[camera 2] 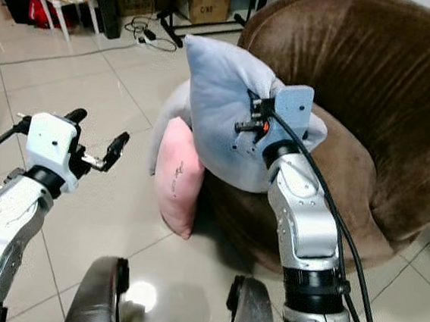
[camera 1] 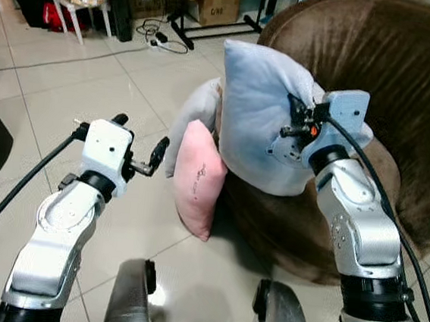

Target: Move the pillow to the sofa from floor

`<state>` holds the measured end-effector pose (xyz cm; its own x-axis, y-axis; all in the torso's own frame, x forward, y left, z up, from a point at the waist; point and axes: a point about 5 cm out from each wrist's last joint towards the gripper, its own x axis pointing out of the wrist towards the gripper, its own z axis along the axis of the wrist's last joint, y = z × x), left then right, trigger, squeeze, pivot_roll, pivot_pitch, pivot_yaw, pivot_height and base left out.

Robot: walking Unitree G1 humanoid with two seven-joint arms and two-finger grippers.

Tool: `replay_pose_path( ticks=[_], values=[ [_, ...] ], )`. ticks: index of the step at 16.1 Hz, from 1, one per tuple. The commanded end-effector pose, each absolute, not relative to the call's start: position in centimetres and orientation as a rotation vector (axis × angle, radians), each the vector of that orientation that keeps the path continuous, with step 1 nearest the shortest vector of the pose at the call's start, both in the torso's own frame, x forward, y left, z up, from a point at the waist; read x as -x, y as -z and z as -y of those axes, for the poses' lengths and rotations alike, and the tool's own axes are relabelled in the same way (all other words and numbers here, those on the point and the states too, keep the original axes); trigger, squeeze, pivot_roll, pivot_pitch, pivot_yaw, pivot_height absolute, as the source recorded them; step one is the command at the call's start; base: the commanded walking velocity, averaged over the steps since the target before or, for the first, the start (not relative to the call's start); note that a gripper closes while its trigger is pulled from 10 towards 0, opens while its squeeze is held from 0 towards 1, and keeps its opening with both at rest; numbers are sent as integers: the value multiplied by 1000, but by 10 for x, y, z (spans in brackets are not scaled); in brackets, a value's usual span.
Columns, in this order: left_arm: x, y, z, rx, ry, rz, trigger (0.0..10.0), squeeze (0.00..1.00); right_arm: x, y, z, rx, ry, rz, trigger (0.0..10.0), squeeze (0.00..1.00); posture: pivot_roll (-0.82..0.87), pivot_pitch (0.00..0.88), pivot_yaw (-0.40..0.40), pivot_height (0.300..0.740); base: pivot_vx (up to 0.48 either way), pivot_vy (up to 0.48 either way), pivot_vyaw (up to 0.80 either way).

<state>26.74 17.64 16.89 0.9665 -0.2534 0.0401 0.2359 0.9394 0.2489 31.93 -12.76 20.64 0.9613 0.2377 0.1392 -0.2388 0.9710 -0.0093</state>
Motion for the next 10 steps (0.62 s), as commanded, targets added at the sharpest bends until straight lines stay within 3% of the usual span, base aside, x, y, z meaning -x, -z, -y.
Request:
replay_pose_path(
  ticks=[1, 7, 8, 10],
  values=[
    [-268, -172, -174, -256, 252, 80, 10000, 0, -317, -212, 129, -17, -240, 164, 10000, 0, -27, 0, -22, 615, 0, 0, 0],
    [-269, -172, -174, -257, 254, 79, 10000, 0, -317, -216, 133, -8, -183, 191, 10000, 0, -27, 0, -20, 665, 0, 0, 0],
    [-269, -172, -173, -256, 253, 79, 10000, 0, -317, -213, 132, -94, -179, 193, 10000, 0, -27, 0, -19, 675, 0, 0, 0],
    [-269, -172, -173, -254, 253, 79, 10000, 0, -317, -210, 131, -100, -202, 159, 10000, 0, -28, 0, -20, 690, 0, 0, 0]
  ],
)
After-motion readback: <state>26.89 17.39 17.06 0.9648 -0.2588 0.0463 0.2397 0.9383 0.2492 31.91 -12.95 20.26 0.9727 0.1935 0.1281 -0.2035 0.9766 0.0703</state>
